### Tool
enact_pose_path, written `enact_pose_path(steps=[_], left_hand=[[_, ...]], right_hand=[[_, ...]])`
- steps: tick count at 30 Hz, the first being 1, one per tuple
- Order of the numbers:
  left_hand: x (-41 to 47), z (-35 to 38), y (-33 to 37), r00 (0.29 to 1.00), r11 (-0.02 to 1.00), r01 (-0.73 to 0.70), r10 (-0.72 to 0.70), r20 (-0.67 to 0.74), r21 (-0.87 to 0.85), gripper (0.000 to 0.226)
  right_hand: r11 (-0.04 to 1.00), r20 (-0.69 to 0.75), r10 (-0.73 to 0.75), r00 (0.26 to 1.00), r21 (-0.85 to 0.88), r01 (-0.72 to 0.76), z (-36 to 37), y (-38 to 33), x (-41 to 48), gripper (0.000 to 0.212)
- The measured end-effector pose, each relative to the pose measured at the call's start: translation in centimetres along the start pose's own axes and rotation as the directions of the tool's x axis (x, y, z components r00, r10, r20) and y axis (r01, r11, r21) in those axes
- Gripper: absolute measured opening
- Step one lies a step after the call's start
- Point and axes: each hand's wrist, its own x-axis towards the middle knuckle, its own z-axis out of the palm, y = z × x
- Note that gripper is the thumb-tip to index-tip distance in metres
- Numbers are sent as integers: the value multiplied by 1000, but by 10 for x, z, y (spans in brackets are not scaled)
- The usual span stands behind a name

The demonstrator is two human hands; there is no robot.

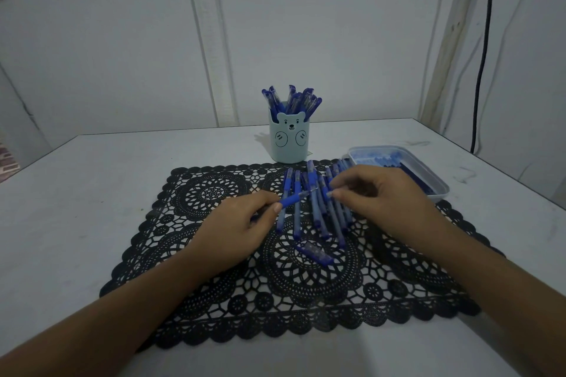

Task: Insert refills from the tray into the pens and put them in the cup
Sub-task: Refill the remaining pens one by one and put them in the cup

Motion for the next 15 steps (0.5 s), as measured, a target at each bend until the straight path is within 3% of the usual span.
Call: enact_pose_path(steps=[8,15], left_hand=[[-1,0,0,998,998,-48,47,30,28,30],[-1,0,1,996,996,-73,70,64,57,28]], right_hand=[[990,-38,33,999,135,-28,6,0,1,12],[992,15,25,1000,124,-27,13,-2,-2,12]])
